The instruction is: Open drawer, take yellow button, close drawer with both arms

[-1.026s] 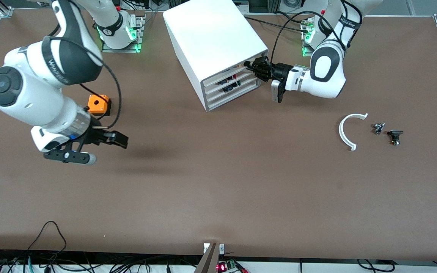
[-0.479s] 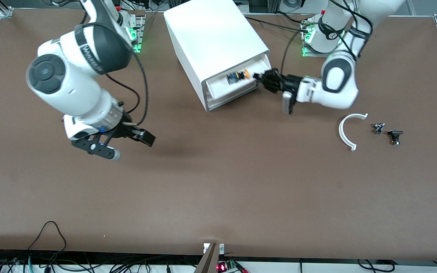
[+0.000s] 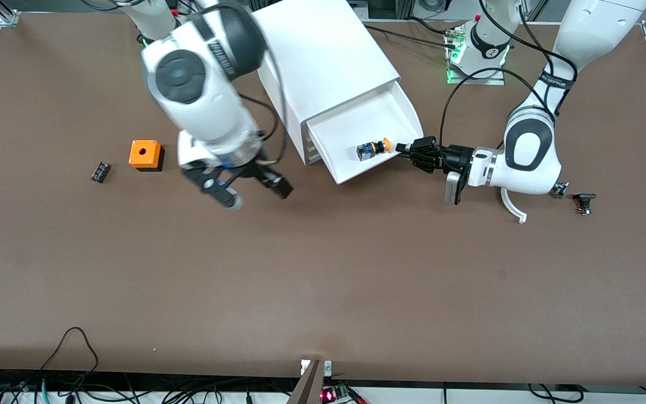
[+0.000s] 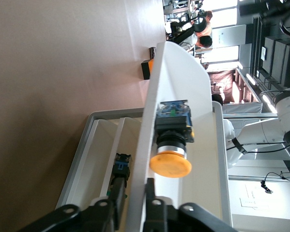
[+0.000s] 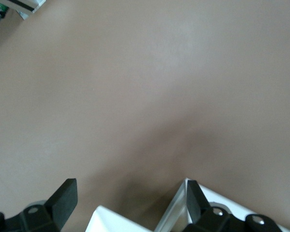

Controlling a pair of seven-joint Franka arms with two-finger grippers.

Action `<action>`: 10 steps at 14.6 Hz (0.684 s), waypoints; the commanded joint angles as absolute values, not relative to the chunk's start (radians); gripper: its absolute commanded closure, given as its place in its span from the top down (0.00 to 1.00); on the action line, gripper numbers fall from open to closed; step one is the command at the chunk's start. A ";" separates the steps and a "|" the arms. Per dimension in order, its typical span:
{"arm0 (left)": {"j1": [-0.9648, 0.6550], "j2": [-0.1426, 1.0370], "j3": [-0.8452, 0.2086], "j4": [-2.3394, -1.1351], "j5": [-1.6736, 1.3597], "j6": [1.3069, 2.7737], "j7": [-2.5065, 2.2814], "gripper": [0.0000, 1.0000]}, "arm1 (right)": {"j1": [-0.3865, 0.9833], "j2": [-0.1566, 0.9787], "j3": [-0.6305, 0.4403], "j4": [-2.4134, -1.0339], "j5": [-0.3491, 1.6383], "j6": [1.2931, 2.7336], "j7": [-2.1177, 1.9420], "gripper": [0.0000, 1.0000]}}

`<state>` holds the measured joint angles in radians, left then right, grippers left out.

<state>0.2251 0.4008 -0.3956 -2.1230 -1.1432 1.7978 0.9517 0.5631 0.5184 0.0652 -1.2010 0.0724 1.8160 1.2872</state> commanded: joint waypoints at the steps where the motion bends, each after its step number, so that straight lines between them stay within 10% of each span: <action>1: 0.221 0.373 -0.391 -2.102 -1.082 1.813 0.890 1.00 | 0.632 0.574 0.055 -1.140 0.074 1.810 1.451 1.00; 10: 0.264 0.305 -0.390 -1.798 -0.528 1.646 0.425 1.00 | 0.814 0.712 0.048 -1.048 0.072 1.841 1.847 1.00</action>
